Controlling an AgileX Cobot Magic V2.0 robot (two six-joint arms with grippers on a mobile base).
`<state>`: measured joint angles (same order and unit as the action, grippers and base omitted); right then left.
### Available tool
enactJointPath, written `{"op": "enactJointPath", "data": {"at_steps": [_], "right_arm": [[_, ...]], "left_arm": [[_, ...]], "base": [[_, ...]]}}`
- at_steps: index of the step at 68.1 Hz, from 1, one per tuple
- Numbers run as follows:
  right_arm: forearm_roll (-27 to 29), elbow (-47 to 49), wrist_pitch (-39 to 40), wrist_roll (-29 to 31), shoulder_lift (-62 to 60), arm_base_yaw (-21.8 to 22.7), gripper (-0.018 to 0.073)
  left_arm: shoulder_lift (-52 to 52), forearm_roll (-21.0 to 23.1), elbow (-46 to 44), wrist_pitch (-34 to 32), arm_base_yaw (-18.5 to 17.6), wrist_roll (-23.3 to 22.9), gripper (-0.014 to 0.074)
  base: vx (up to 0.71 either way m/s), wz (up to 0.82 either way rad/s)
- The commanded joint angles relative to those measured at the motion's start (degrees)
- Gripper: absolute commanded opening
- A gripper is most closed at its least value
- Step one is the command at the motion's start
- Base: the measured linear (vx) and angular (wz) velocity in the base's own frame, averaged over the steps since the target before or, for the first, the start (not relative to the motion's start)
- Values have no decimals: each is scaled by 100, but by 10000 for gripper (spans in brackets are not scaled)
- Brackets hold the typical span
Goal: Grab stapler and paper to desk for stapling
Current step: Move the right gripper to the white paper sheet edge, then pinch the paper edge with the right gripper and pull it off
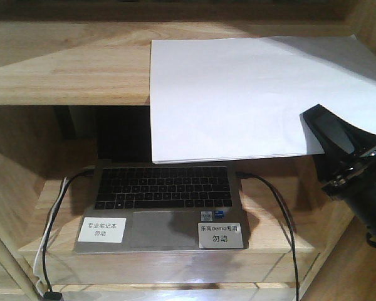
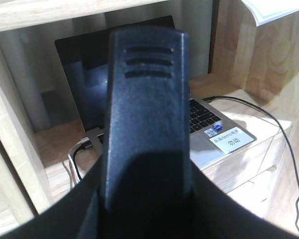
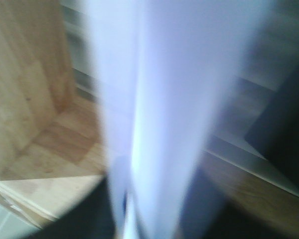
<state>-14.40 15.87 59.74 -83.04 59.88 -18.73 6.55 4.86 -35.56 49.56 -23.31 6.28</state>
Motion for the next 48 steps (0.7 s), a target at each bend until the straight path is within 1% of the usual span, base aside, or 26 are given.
{"op": "enactJointPath", "data": {"at_steps": [1,2,18,30,37,48], "right_arm": [[9,182,471,44,-34,-8,-1],[3,182,471,44,-34,-8,-17],[-275,163,406,36,-179,-8,-10],[-293,163,73,275,-671,-8,-5],[-352,163,-241,307,-1050,-8,-3],[-479,95,-994,307,-1714,-8,-3]], "left_arm": [[73,72,-159,-665,-20,-31,-6],[73,72,-159,-665,-20,-31,-6],[73,72,-159,-665,-20,-31,-6],[73,72,-159,-665,-20,-31,-6],[73,72,-159,-665,-20,-31,-6],[73,72,-159,-665,-20,-31,-6]], "base": [[0,0],[0,0],[0,0],[0,0],[0,0],[0,0]]}}
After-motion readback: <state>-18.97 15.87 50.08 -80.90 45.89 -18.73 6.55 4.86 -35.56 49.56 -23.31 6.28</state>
